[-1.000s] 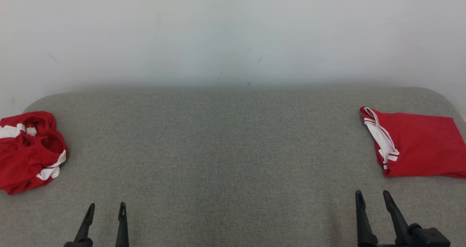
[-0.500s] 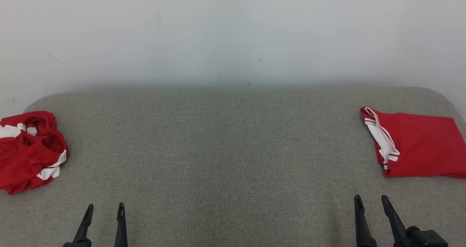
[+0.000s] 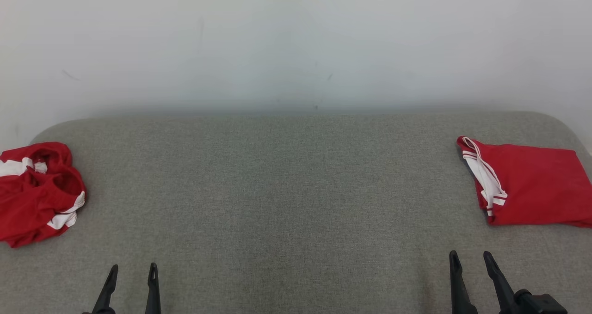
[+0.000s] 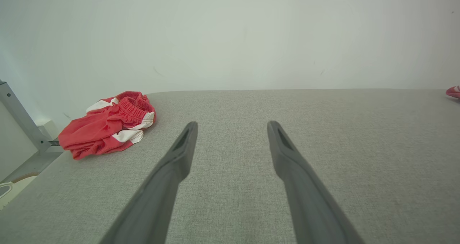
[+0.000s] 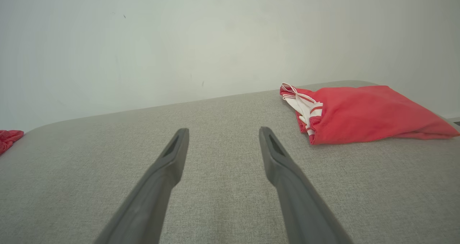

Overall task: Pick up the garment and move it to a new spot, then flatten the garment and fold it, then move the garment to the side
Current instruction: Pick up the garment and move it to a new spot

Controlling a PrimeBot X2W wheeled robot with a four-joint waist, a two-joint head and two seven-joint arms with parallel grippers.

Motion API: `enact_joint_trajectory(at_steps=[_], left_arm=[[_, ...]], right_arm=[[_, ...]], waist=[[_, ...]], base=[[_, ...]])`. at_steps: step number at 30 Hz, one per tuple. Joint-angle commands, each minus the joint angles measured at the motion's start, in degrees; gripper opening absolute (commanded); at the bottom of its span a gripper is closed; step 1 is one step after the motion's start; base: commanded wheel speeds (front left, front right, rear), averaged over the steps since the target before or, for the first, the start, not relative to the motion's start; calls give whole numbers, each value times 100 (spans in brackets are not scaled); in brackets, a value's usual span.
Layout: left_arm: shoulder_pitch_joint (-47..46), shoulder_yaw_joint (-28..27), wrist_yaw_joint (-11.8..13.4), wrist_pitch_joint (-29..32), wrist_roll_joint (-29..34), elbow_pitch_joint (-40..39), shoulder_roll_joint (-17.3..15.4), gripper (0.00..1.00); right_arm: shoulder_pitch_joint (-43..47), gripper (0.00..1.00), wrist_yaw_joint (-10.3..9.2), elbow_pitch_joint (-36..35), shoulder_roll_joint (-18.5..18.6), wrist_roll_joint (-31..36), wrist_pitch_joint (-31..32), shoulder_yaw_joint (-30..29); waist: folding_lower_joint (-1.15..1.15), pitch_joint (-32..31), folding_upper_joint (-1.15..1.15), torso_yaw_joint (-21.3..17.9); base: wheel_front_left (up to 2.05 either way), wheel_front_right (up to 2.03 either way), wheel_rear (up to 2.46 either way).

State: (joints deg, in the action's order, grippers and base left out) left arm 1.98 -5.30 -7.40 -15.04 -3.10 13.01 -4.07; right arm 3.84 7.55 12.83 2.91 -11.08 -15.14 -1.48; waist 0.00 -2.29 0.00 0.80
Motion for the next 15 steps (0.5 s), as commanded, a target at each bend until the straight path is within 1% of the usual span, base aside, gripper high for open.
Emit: enact_joint_trajectory(at_steps=[1,5,10,11,15], left_arm=[[8,2,2,-11,-3,17,-10,100],[-66,25,0,-11,6,58,-47,100],[-58,25,-1,-11,30,57,-69,100],[-39,1,-1,-11,34,64,-92,100],[-43,-12,12,-11,77,110,-113,100]], right_arm=[[83,100,-13,22,-3,-48,-4,-6],[114,100,-13,36,-4,-66,-4,-38],[90,100,-13,80,-4,-90,-5,-37],[101,100,-13,108,-3,-112,-4,-49],[105,100,-13,115,-4,-135,-5,-72]], waist=[[0,4,0,20],[0,9,0,145],[0,-3,0,440],[0,-9,0,591],[0,0,0,950]], base=[[0,0,0],[0,0,0],[0,0,0],[0,0,0],[0,0,0]])
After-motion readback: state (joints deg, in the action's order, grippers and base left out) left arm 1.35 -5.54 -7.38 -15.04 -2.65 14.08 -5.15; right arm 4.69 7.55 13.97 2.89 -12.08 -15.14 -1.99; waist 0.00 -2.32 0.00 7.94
